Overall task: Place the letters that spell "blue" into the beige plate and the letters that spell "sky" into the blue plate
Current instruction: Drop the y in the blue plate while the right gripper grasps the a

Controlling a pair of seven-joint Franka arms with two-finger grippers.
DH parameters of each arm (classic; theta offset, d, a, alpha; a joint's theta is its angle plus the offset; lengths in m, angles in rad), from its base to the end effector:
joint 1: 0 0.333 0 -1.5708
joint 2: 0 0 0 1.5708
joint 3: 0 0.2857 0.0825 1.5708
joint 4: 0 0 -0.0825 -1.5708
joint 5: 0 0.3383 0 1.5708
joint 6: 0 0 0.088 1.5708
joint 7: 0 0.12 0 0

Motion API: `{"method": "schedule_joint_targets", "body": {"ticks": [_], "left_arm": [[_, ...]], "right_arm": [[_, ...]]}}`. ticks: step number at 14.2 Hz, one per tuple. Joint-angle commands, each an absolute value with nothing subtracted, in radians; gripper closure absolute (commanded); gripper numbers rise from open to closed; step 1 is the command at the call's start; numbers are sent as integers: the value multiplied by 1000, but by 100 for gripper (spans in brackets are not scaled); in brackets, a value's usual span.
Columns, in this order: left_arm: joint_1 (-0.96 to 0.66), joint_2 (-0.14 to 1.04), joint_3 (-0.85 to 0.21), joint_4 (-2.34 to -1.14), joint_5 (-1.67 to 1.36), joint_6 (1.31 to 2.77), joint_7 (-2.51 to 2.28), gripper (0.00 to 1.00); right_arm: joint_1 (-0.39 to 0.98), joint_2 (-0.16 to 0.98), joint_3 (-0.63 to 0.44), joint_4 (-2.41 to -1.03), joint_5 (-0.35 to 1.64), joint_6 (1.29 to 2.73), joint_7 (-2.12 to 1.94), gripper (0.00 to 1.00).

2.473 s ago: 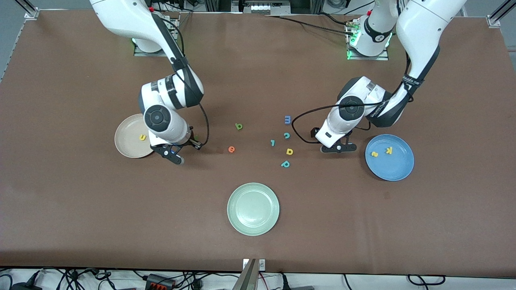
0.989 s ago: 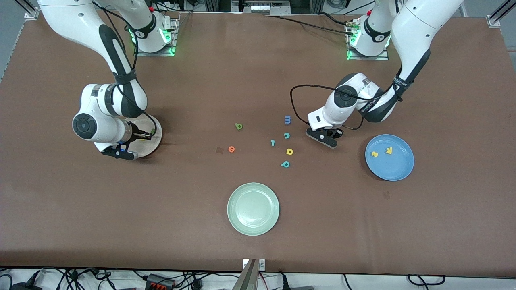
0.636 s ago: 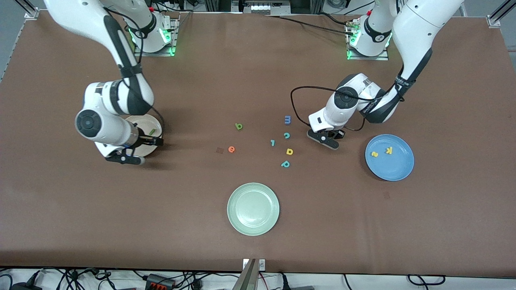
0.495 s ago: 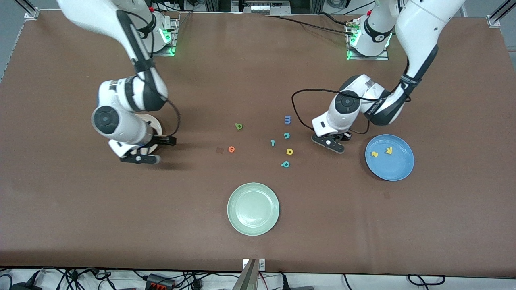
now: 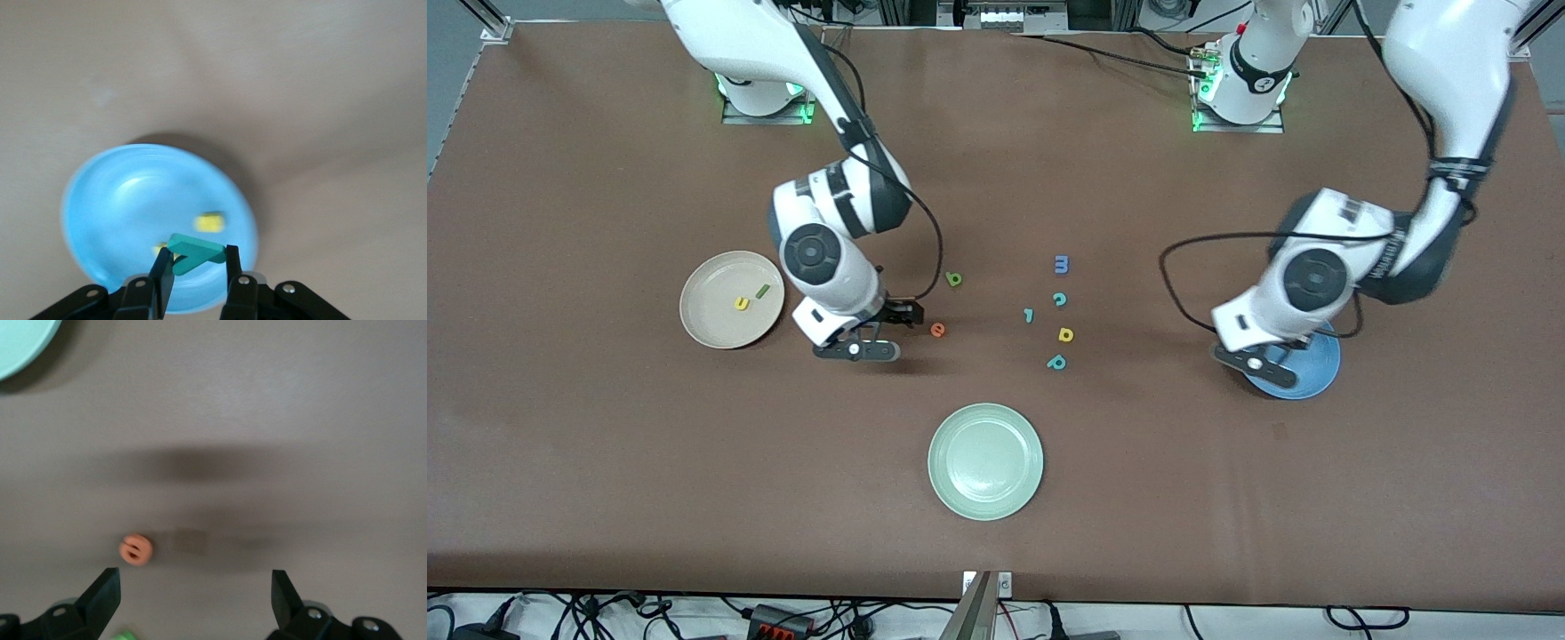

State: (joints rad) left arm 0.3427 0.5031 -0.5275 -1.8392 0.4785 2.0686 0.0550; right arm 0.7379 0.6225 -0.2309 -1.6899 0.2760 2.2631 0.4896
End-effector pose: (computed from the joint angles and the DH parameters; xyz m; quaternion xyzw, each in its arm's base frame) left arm 0.5691 -0.0617 0.2612 -0.9649 0.2362 0.0839 0.0785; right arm 0.5332 0.3223 0.2336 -0.9973 0.0611 0.0293 0.0268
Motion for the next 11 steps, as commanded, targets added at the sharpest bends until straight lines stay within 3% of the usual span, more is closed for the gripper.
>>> {"method": "schedule_joint_targets", "body": {"ticks": [1, 3, 4, 5, 6, 9, 11], "left_arm": [[409, 612, -534, -1796, 520, 2161, 130, 82], [428, 646, -528, -1795, 518, 2183, 132, 77], [429, 649, -528, -1796, 518, 2183, 132, 64], [430, 647, -528, -1796, 518, 2183, 123, 5], [433, 640, -528, -1795, 518, 2178, 130, 0], [433, 579, -531, -1793, 517, 2122, 129, 0], [433, 536, -535, -1789, 512, 2103, 121, 0]], "right_arm": [[794, 695, -242, -1654, 345, 2322, 596, 0], [818, 722, -242, -1654, 344, 2362, 677, 0], [831, 735, -242, -1654, 344, 2385, 702, 3], [845, 747, -242, -1652, 345, 2396, 707, 9], [847, 755, -242, -1652, 345, 2405, 712, 16], [847, 761, -242, -1652, 344, 2410, 706, 43], [848, 764, -242, -1652, 338, 2410, 704, 47]]}}
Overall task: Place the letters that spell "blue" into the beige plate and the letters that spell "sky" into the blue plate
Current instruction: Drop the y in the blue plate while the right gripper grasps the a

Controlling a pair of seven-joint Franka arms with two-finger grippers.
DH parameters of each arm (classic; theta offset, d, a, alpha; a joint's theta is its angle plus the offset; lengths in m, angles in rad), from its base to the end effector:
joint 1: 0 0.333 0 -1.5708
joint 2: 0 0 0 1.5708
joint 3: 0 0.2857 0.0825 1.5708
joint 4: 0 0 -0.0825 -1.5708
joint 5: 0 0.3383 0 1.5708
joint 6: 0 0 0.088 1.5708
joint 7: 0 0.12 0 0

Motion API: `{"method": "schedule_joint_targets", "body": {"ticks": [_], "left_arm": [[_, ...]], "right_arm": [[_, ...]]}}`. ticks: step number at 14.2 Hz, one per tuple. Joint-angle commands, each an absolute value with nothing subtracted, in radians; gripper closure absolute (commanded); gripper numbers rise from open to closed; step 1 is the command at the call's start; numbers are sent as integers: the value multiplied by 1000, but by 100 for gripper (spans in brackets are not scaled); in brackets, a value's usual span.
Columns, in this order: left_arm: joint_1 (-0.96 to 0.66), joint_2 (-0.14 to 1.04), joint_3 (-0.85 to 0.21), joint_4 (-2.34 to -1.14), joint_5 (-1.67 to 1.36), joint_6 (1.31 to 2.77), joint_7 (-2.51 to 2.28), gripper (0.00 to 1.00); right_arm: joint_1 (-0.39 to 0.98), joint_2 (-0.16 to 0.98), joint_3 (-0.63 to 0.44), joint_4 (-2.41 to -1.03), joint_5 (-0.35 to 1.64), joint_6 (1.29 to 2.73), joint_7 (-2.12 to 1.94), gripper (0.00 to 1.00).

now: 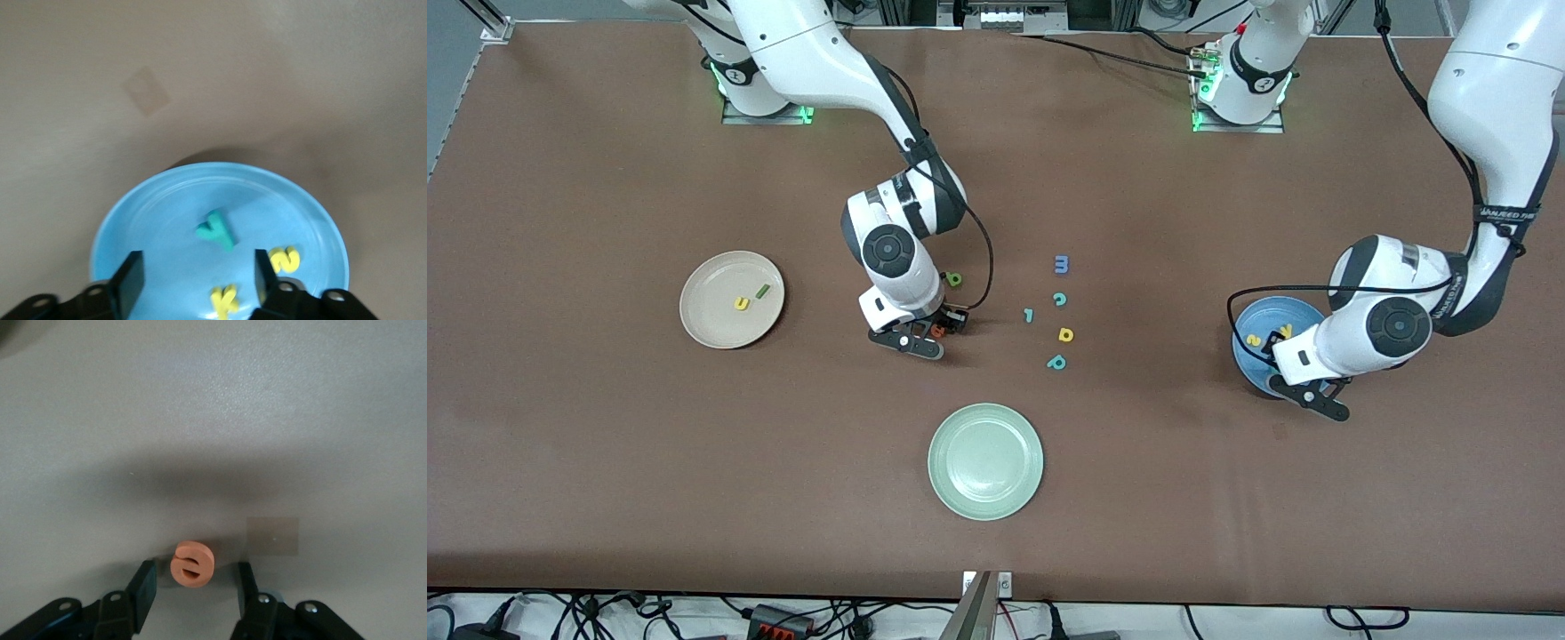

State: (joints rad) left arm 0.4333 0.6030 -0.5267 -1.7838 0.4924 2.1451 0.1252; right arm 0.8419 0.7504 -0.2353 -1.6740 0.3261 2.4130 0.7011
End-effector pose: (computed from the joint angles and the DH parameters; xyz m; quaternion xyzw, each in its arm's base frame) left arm 0.5907 -0.0112 0.2340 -0.9703 0.2282 0.0653 0.0475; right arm 0.5068 0.3735 0.1745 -0.9901 0.1367 0.0100 0.0295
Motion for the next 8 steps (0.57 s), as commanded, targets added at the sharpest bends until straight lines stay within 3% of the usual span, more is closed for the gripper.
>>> {"method": "schedule_joint_targets", "body": {"ticks": [1, 2, 3, 7, 8], "left_arm": [[433, 505, -540, -1789, 503, 2080, 121, 0], [433, 471, -546, -1781, 500, 2044, 121, 0], [428, 451, -558, -1745, 497, 1981, 120, 0], [411, 456, -592, -1476, 369, 1667, 115, 0], [411, 459, -591, -1436, 344, 1628, 117, 0]], "right_arm": [[848, 768, -242, -1652, 333, 2411, 703, 49], [848, 769, -242, -1652, 331, 2410, 700, 52], [848, 770, -242, -1652, 333, 2411, 693, 62], [848, 770, -242, -1652, 330, 2411, 684, 88], [847, 767, -242, -1652, 331, 2410, 670, 90]]}}
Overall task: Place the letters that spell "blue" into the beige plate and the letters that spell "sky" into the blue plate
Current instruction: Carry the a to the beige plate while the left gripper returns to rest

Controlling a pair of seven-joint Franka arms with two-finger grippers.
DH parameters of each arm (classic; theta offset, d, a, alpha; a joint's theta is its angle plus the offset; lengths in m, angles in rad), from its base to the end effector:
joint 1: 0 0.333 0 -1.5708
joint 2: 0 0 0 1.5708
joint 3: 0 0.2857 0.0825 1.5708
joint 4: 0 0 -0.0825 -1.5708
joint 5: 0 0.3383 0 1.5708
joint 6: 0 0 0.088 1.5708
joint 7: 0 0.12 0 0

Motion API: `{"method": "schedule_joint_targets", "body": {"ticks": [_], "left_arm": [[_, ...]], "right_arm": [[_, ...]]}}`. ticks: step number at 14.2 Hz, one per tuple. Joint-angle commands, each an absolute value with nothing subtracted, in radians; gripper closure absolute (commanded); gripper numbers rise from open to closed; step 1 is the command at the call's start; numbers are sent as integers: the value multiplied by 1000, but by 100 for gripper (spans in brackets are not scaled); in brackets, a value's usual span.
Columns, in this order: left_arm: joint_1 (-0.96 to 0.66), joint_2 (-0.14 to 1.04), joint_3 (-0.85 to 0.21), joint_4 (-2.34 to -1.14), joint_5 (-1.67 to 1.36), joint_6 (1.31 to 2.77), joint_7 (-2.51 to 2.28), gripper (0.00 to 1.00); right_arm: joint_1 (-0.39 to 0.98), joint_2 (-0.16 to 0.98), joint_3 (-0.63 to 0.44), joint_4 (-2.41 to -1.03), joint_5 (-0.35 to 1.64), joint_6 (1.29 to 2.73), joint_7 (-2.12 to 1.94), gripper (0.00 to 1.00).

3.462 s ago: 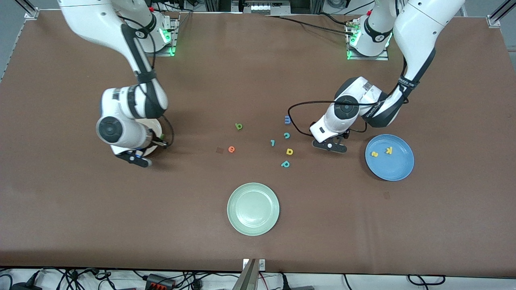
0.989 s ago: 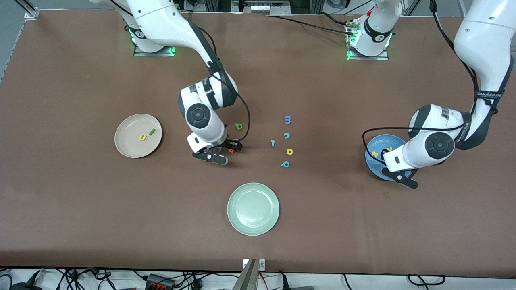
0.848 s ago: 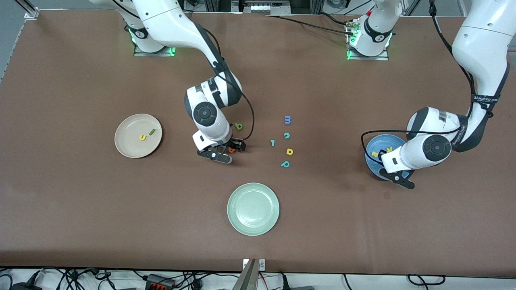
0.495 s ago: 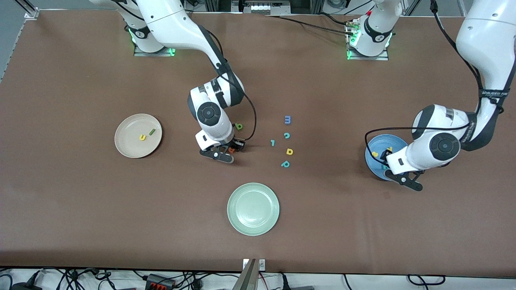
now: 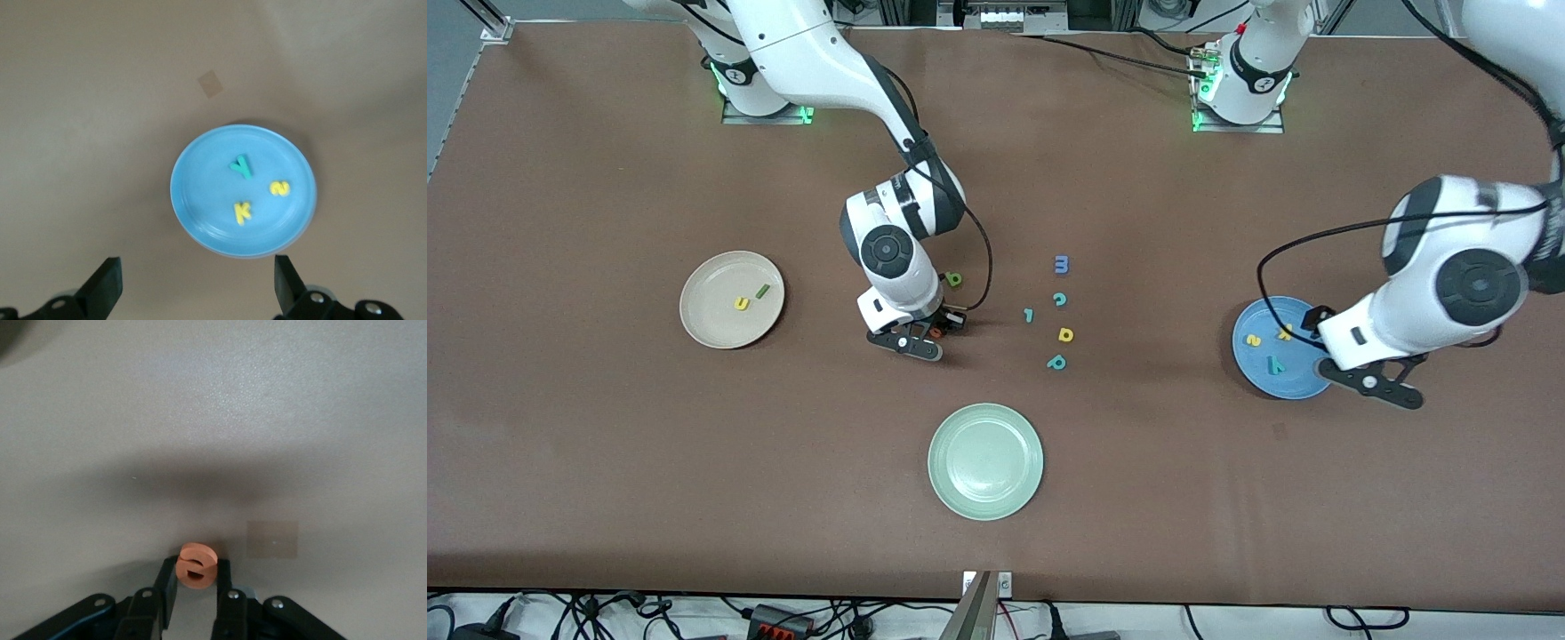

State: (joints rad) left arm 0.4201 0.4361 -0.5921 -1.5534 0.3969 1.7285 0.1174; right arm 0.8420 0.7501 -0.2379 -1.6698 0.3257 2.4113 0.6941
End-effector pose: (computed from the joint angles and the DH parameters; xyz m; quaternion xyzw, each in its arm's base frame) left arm 0.5944 -0.0197 0.3921 -0.9767 0.1812 0.0880 0.0740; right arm 0.5084 0.3733 0.1763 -0.9905 0.1336 0.0083 0.0301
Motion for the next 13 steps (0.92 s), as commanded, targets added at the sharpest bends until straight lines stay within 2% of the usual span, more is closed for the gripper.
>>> {"method": "schedule_joint_targets", "body": {"ticks": [1, 2, 3, 5, 7, 9, 10, 13], "left_arm": [[410, 439, -588, -1437, 325, 1620, 112, 0], [410, 401, -571, -1443, 292, 1608, 112, 0], [379, 343, -510, -1469, 220, 1608, 109, 0], [217, 257, -291, -1486, 79, 1608, 74, 0], [76, 124, -134, -1607, 31, 1626, 11, 0], [-29, 54, -17, -1660, 29, 1664, -58, 0], [-34, 48, -2, -1672, 28, 1678, -54, 0], [-26, -44, -2, -1822, 17, 1859, -51, 0]], "right_arm": [[845, 762, -244, -1651, 333, 2410, 658, 91], [841, 759, -244, -1648, 334, 2408, 649, 91], [838, 752, -248, -1646, 331, 2402, 647, 91], [815, 689, -267, -1676, 330, 2347, 626, 91], [819, 640, -366, -1690, 325, 2181, 580, 91], [816, 589, -461, -1700, 327, 2027, 436, 91], [816, 563, -504, -1719, 327, 1982, 378, 91], [818, 513, -624, -1808, 325, 1919, 200, 90]]}}
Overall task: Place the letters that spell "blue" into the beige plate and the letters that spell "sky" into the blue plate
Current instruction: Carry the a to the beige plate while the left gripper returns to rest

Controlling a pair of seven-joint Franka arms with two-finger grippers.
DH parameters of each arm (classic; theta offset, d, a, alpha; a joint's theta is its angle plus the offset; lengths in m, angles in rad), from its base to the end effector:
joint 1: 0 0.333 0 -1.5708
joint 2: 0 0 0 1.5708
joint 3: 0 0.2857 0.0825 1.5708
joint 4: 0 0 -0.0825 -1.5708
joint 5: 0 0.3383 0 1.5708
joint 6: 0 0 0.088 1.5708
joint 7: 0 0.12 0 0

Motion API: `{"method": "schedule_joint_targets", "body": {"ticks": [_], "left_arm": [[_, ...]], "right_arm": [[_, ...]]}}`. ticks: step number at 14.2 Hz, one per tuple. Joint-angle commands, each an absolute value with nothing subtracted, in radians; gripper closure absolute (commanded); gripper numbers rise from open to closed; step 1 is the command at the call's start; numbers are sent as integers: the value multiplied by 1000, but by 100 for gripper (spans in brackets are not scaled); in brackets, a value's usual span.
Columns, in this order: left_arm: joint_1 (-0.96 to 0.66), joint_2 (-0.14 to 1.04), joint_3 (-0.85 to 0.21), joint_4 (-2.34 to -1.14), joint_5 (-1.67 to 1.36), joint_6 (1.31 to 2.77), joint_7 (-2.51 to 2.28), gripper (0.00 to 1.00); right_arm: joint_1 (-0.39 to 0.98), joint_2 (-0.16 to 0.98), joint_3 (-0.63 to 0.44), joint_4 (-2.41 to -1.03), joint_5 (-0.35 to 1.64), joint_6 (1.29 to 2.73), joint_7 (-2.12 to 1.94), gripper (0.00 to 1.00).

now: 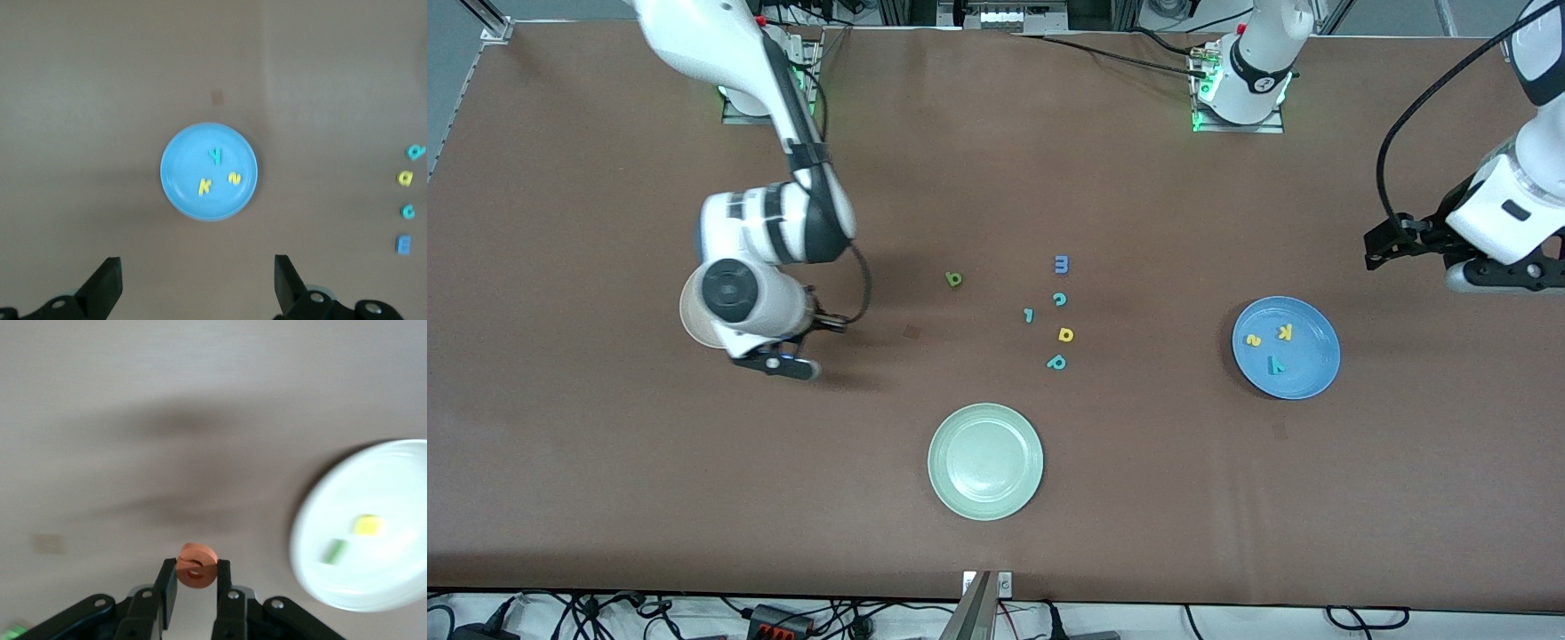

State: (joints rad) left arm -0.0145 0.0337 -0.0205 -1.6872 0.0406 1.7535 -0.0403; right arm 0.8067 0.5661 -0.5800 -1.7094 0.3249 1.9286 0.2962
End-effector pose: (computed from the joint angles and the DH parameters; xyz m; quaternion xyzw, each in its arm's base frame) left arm 0.5306 -0.0143 0.5298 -0.9997 0.0007 -0.0170 0.0190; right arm 0.5556 0.1823 0.2739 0.9885 -0.0927 -0.1131 0.0394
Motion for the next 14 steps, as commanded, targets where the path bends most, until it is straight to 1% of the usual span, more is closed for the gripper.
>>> {"method": "schedule_joint_targets", "body": {"ticks": [1, 3, 5, 7, 9, 10, 11, 12, 14], "left_arm": [[-26, -38, -3, -1822, 15, 1835, -49, 0], [-29, -31, -12, -1803, 17, 1793, -49, 0], [-29, -34, -14, -1801, 17, 1787, -48, 0], [-35, -37, -14, -1793, 18, 1772, -48, 0], [-35, -37, -14, -1789, 17, 1770, -48, 0], [-35, -38, -15, -1789, 17, 1767, -48, 0], [-37, -40, -20, -1787, 17, 1761, -48, 0], [-37, -41, -28, -1787, 17, 1761, -48, 0], [-37, -43, -35, -1787, 17, 1758, -48, 0]], "right_arm": [[816, 506, -653, -1848, 327, 1925, 145, 90], [790, 512, -708, -1899, 327, 1927, -7, 89], [723, 518, -709, -1931, 327, 1939, -102, 89], [680, 535, -709, -1980, 331, 2014, -194, 88], [664, 564, -706, -2015, 344, 2092, -221, 88], [663, 568, -706, -2020, 345, 2104, -227, 83], [663, 566, -706, -2020, 347, 2102, -229, 50], [654, 558, -706, -2011, 362, 2092, -229, 1], [666, 531, -707, -1973, 364, 2031, -216, 0]]}}
